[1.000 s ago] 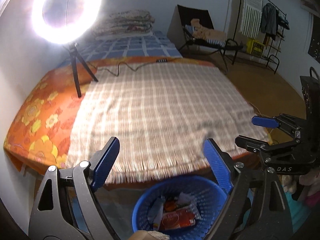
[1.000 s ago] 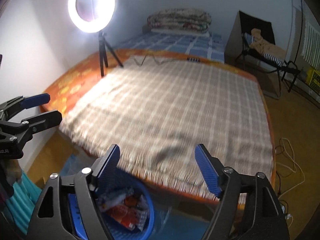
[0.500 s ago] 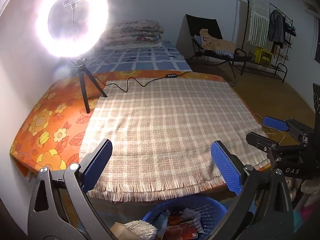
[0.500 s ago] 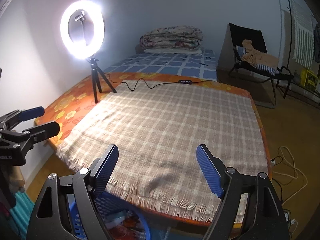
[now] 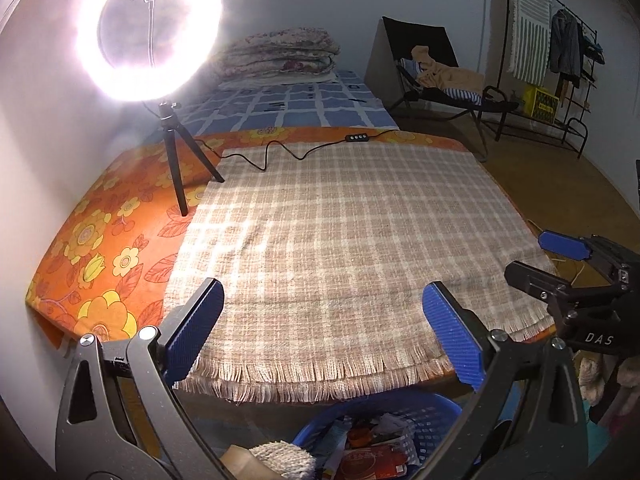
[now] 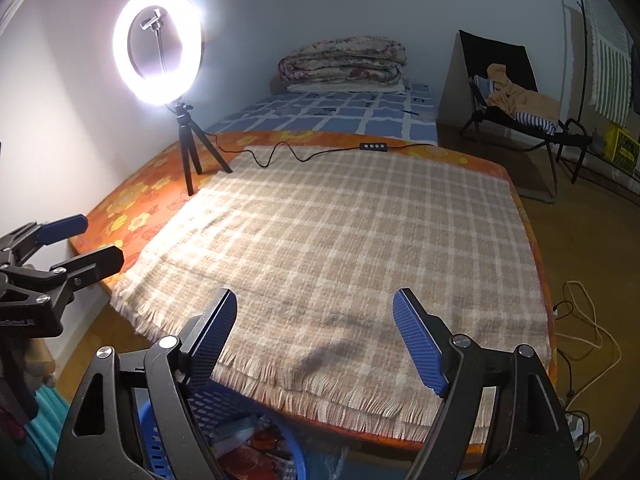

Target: Collect trash

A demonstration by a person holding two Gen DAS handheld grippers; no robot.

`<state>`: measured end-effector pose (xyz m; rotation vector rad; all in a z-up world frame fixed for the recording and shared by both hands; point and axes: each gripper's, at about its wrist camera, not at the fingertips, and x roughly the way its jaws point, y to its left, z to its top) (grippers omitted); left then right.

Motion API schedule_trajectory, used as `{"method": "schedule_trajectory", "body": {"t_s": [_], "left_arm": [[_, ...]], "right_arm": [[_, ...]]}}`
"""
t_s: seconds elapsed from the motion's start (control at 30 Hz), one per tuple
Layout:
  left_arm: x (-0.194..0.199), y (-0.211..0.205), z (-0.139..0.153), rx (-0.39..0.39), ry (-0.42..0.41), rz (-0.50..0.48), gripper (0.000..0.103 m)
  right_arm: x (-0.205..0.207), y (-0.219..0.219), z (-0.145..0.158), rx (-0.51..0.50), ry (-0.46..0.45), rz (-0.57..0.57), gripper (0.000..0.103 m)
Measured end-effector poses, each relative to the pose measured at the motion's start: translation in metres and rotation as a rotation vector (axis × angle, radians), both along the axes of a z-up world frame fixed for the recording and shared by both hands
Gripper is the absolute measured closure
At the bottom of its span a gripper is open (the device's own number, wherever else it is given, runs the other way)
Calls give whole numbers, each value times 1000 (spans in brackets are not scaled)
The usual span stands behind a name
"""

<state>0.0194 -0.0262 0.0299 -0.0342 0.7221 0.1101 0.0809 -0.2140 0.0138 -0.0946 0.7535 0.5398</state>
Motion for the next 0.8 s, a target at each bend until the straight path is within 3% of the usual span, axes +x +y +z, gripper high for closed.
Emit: {"method": "schedule_trajectory", "body": {"t_s": [0.8], "left_arm": [[-7,4,3,-18,-4,8,1]], "right_arm": [[-4,5,-4,-12,5,2,23]]}}
